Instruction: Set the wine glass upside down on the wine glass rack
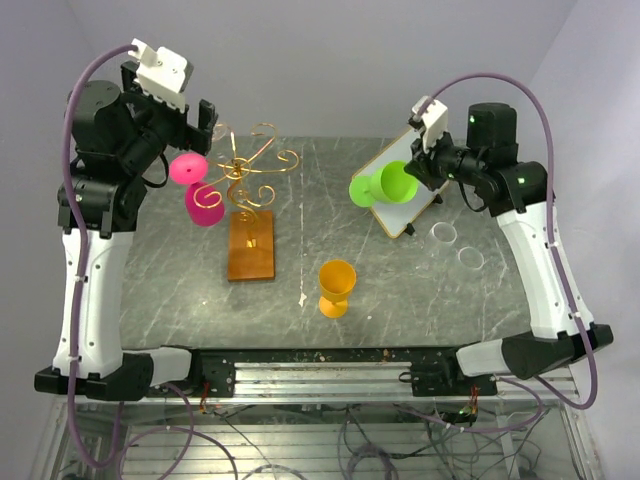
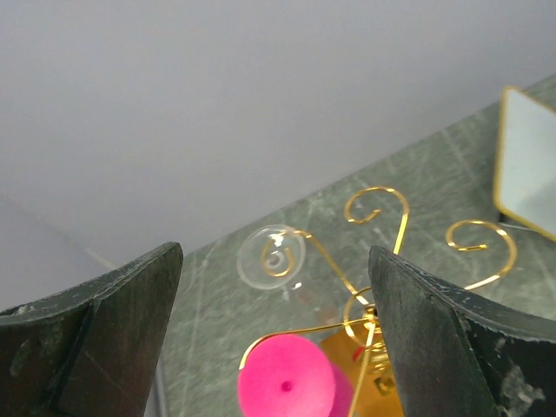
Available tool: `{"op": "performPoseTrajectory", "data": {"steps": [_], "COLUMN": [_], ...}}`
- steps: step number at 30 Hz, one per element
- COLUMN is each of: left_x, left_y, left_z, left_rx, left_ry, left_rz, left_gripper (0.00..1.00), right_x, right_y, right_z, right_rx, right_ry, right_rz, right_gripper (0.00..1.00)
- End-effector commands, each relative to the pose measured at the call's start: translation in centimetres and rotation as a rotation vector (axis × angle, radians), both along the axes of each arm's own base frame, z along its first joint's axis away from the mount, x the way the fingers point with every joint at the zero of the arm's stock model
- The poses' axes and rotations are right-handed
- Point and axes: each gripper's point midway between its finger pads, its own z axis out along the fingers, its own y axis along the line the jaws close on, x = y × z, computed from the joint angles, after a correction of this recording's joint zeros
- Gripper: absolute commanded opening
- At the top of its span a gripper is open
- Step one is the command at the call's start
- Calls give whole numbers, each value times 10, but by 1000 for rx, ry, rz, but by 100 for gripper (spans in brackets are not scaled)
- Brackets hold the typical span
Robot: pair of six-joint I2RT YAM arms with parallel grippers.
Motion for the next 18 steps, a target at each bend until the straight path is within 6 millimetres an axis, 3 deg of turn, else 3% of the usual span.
{"op": "performPoseTrajectory", "data": {"steps": [1,5,9,18], "left_x": [0,4,0,2], "left_y": [-38,-62,-83,-112], "left_z": [5,-5,-2,3], "left_rx": [-126,-219,-279,-420], "left_ry": [12,66,91,138], "left_rz": [-195,-317,-437,-587], "left_gripper": [99,99,99,99], "right_x": [1,3,2,-3], "right_y": [5,12,21,40], "right_z": [45,74,98,150], "right_rx": [72,132,190,365], "right_ry": [-147,-226,-272,-339], "right_rz": [13,32,64,126], "right_gripper": [0,0,0,0]}}
